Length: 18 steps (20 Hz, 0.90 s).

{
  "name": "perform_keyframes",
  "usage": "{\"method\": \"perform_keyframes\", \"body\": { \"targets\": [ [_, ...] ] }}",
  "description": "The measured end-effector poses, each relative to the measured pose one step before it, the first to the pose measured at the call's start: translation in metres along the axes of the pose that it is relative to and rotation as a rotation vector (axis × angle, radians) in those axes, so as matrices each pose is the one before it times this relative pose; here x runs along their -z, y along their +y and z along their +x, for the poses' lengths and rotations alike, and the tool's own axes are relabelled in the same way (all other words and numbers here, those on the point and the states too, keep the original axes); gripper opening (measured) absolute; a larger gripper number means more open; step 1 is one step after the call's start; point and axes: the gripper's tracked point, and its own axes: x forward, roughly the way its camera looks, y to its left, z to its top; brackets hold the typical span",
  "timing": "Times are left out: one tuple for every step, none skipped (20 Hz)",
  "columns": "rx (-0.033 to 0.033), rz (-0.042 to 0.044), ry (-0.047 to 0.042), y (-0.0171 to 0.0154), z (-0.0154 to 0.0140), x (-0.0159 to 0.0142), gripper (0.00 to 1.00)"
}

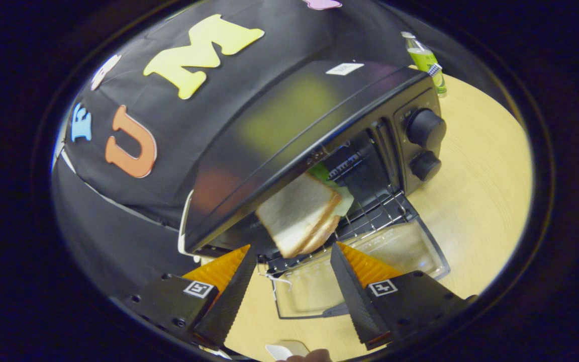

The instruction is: Open the toaster oven, put the food inside, and close the toaster oven door.

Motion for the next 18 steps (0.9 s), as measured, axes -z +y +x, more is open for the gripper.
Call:
{"method": "perform_keyframes", "body": {
  "targets": [
    [0.01624, -0.08191, -0.00369, -0.00052, -0.00939, 0.0054, 0.96],
    [0.00948, -0.08657, -0.01301, 0.00168, -0.01046, 0.00546, 0.96],
    [0.01783, -0.08408, -0.01736, 0.00234, -0.01152, 0.00505, 0.97],
    [0.01884, -0.06738, -0.02345, 0.00038, -0.01066, 0.00356, 0.97],
    [0.01888, -0.05104, -0.01854, -0.00008, -0.01016, 0.00623, 0.97],
    [0.00917, -0.03466, -0.00425, -0.00003, -0.00861, 0.00842, 0.97],
    [0.00978, -0.02072, 0.00226, -0.00049, -0.00502, 0.00965, 0.97],
    [0.00672, -0.00729, 0.00969, -0.00262, -0.00632, 0.01073, 0.97],
    [0.00596, -0.00355, 0.01651, -0.00271, -0.00231, 0.0144, 0.97],
    [0.01144, -0.00477, 0.01129, -0.00377, -0.00015, 0.00912, 0.97],
    [0.01344, -0.00394, 0.01162, -0.00505, 0.00254, 0.00925, 0.97],
    [0.01323, 0.00376, 0.00307, -0.00391, 0.00342, 0.00858, 0.97],
    [0.00693, 0.00603, 0.00959, -0.00303, 0.00551, 0.01029, 0.97],
    [0.0096, 0.00531, 0.0155, -0.00319, 0.00555, 0.00925, 0.97],
    [0.00728, 0.0043, 0.0172, -0.00253, 0.00499, 0.00911, 0.97],
    [0.00905, 0.00086, 0.01294, -0.00214, 0.00601, 0.00748, 0.97],
    [0.00949, -0.00157, 0.00939, -0.00267, 0.00393, 0.00703, 0.97],
    [0.00935, -0.00528, 0.00259, -0.00166, 0.00678, 0.00346, 0.97]
  ]
}}
